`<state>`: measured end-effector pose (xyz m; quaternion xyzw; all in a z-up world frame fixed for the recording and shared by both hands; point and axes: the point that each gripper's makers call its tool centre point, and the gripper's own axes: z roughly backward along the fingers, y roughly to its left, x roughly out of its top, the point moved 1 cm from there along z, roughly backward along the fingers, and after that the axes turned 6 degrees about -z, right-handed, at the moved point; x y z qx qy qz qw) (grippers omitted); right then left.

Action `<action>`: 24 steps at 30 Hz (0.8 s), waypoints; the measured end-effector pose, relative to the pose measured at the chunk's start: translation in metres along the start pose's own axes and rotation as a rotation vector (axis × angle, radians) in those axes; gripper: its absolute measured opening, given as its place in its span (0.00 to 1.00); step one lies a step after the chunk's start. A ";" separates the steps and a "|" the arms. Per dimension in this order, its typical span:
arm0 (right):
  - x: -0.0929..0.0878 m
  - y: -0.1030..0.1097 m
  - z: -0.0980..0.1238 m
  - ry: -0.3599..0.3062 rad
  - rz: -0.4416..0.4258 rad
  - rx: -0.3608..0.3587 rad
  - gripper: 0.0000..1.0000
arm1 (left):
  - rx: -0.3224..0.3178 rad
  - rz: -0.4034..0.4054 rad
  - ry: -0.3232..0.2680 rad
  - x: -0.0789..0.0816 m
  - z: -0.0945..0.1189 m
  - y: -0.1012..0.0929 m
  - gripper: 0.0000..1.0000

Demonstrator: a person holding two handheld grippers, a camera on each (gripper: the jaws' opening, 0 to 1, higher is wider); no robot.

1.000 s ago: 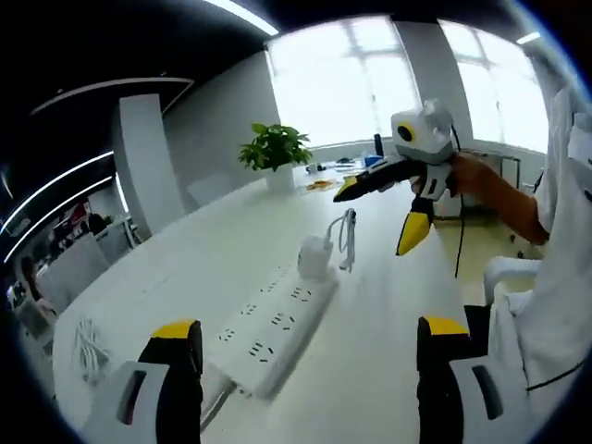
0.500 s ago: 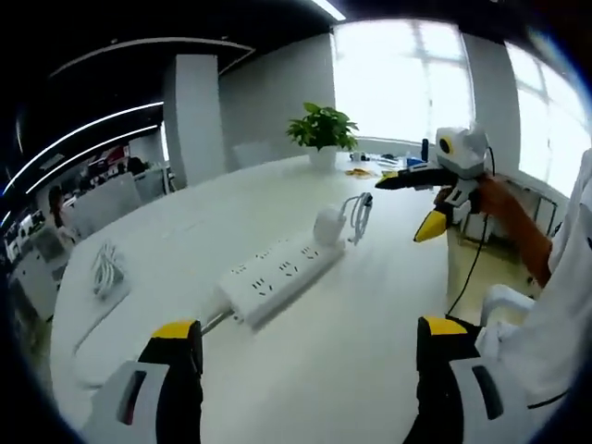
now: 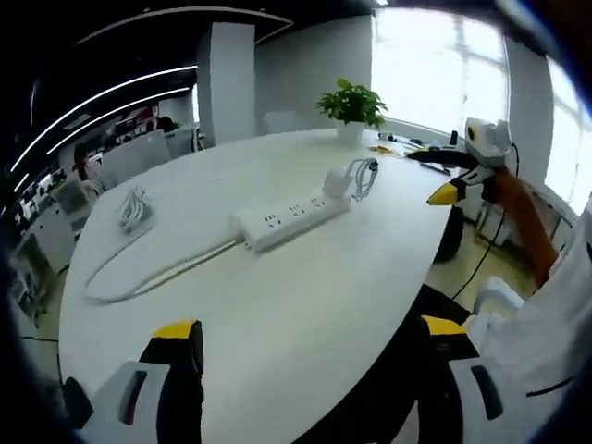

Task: Straighten the power strip on the desk, plug the charger into it

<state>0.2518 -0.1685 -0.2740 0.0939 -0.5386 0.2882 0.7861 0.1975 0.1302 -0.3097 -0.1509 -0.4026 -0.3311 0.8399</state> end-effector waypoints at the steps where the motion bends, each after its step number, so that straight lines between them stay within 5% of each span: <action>1: 0.000 0.002 0.004 -0.006 -0.016 0.004 0.88 | -0.007 0.024 0.003 -0.003 0.003 -0.004 0.95; 5: -0.004 0.005 0.016 -0.007 -0.028 -0.009 0.88 | -0.067 0.039 -0.031 -0.001 0.012 -0.025 0.94; 24: -0.003 0.022 0.065 -0.054 -0.053 -0.065 0.89 | -0.075 0.009 -0.052 -0.004 0.059 -0.057 0.90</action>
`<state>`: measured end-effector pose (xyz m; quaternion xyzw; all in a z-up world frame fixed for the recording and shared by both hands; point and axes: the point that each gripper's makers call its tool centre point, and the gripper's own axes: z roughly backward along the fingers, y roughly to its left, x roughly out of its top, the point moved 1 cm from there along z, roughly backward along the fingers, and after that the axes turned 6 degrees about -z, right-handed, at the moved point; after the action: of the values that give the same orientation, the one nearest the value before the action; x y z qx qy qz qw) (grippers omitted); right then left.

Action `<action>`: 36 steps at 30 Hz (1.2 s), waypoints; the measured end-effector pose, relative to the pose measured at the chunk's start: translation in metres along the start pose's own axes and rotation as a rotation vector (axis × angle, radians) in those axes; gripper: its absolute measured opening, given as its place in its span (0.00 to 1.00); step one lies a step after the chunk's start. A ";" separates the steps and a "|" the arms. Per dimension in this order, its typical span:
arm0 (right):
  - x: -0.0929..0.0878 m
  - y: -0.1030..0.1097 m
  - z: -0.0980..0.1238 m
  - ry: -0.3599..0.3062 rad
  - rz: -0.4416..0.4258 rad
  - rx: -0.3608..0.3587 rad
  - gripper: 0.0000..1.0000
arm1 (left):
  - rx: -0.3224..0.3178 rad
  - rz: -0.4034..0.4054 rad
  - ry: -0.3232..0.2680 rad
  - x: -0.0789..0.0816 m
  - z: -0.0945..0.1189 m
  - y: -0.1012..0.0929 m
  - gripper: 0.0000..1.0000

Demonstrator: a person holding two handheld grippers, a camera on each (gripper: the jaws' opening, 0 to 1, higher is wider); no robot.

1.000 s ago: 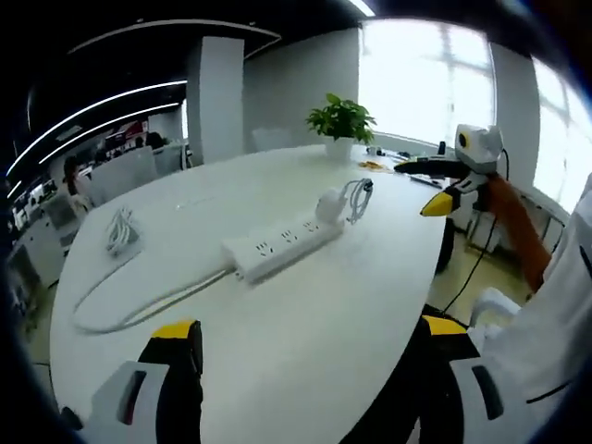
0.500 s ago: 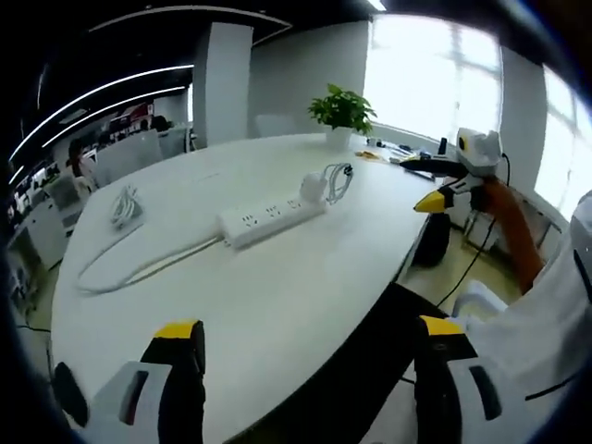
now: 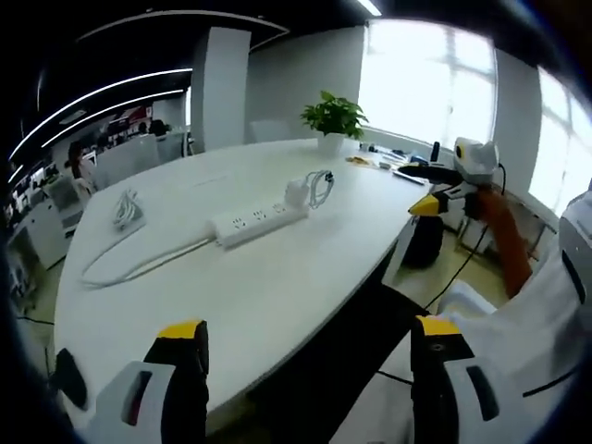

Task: Straighten the power strip on the desk, plug the charger into it

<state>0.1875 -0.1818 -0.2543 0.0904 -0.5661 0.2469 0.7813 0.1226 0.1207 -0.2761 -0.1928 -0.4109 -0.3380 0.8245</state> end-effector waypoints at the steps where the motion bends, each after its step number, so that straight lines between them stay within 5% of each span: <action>1: -0.001 0.000 0.001 0.000 -0.001 -0.002 0.89 | -0.001 -0.001 0.001 0.000 0.000 -0.001 0.90; 15: -0.014 0.008 -0.001 -0.001 -0.050 0.001 0.89 | 0.040 -0.016 -0.009 0.008 0.016 -0.005 0.90; 36: -0.005 0.009 -0.001 -0.059 -0.110 0.011 0.90 | 0.047 -0.014 0.013 0.000 0.016 0.001 0.88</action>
<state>0.1824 -0.1749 -0.2609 0.1329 -0.5818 0.2037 0.7761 0.1142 0.1308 -0.2662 -0.1685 -0.4149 -0.3352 0.8289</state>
